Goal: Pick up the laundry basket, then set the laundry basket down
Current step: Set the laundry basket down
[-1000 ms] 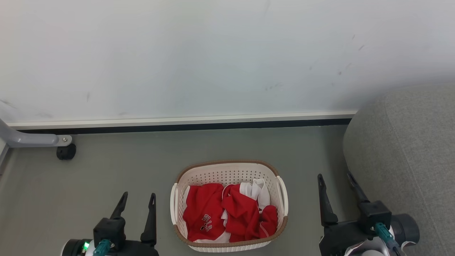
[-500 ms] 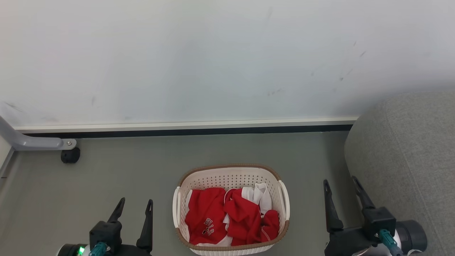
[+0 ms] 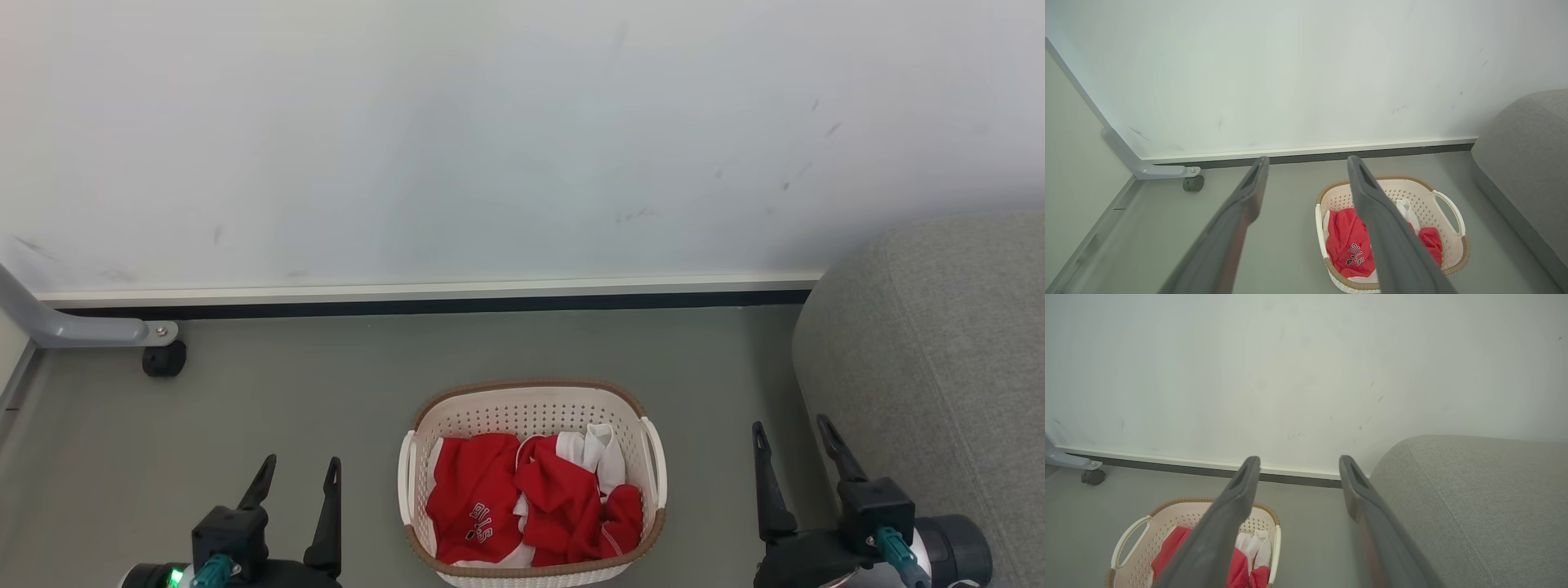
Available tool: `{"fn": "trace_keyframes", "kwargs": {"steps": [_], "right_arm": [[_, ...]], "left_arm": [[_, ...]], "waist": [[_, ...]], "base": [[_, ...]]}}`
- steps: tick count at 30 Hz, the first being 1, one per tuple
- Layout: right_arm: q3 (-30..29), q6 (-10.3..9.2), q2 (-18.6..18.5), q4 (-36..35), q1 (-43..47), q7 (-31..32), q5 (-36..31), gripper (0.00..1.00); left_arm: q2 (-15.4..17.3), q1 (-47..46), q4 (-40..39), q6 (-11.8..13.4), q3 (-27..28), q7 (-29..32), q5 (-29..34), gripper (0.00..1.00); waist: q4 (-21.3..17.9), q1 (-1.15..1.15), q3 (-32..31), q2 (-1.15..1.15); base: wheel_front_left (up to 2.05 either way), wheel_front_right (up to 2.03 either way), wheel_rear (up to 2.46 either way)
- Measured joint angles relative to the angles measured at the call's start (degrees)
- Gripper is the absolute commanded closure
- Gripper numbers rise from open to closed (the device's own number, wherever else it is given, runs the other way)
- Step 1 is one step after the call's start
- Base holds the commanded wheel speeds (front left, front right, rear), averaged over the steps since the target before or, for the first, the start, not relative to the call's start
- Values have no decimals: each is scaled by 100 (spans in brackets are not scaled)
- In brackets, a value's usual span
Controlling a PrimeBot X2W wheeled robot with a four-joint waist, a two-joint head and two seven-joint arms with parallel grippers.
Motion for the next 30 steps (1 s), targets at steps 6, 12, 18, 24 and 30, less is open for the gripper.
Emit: {"fn": "trace_keyframes", "kwargs": {"steps": [6, 12, 18, 24, 30], "right_arm": [[-29, 0, 8, -77, 69, 125, -49, 0], [-53, 0, 14, -174, 85, 210, -88, 0], [-63, 0, 18, -232, 86, 280, -119, 0], [-63, 0, 20, -292, 87, 333, -126, 0], [-63, 0, 22, -334, 89, 363, -136, 0]], "left_arm": [[-3, 80, -116, 7, 67, 58, -8, 0], [-30, 80, -236, 29, 90, 99, -7, 0], [-29, 80, -286, 49, 134, 151, -7, 0], [-30, 80, -327, 52, 158, 193, -5, 0], [-30, 99, -357, 56, 174, 218, 3, 0]], "waist": [[21, 0, 26, 0], [33, 0, 51, 0], [40, 0, 61, 0], [44, 0, 55, 0], [45, 0, 48, 0]], "base": [[0, 0, 0], [0, 0, 0], [0, 0, 0], [0, 0, 0], [0, 0, 0]]}}
